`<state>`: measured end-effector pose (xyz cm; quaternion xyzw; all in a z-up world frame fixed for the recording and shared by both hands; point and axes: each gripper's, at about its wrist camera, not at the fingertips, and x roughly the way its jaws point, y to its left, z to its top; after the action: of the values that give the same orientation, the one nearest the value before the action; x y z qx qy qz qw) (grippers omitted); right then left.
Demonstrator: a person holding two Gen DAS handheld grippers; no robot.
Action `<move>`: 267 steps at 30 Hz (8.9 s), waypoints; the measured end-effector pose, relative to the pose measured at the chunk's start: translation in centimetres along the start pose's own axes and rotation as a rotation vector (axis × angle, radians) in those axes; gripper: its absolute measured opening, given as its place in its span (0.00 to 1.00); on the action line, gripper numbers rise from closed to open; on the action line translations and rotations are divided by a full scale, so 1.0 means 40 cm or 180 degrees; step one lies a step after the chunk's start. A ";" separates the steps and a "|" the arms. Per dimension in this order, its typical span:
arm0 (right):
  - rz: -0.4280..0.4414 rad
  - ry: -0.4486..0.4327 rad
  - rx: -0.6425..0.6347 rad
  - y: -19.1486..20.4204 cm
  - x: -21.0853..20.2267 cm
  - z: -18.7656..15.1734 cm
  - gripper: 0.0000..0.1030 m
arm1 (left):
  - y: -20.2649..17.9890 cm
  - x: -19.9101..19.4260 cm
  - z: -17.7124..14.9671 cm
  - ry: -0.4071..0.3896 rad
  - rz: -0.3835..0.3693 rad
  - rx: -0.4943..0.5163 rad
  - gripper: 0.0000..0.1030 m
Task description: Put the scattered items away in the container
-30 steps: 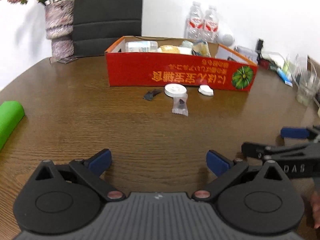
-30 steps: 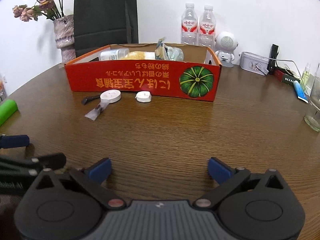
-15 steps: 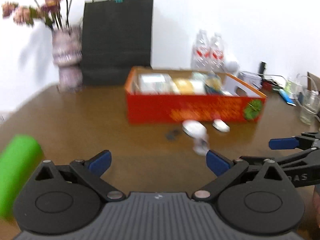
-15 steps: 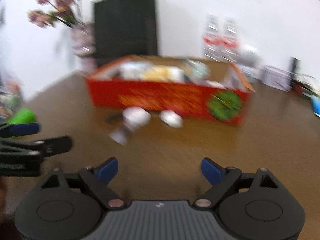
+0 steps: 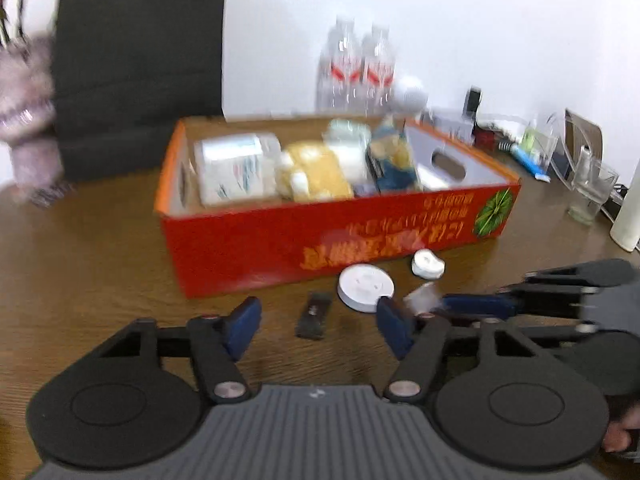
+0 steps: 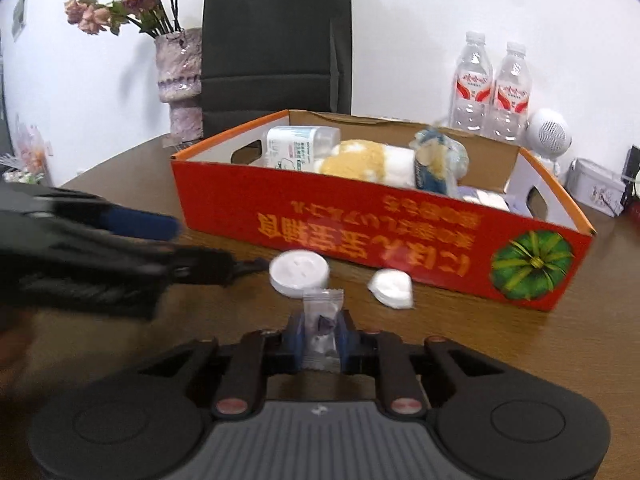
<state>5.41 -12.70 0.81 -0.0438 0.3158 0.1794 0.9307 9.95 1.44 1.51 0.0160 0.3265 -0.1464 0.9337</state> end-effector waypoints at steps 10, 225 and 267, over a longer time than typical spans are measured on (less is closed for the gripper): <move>0.0097 -0.0039 0.0164 -0.090 -0.060 -0.044 0.14 | -0.025 0.040 -0.013 0.0048 0.0060 0.0102 0.15; -0.0290 0.1416 0.1119 -0.447 0.335 0.507 0.43 | 0.152 0.295 0.430 0.1528 0.0515 -0.0877 0.63; -0.0734 -0.0384 0.0738 -0.091 -0.352 -0.094 1.00 | -0.156 -0.343 -0.185 -0.0726 0.0997 -0.0577 1.00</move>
<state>-5.80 -21.14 6.22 0.0388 0.2709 0.0362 0.9612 -6.52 0.02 4.51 -0.0341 0.2241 0.0296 0.9735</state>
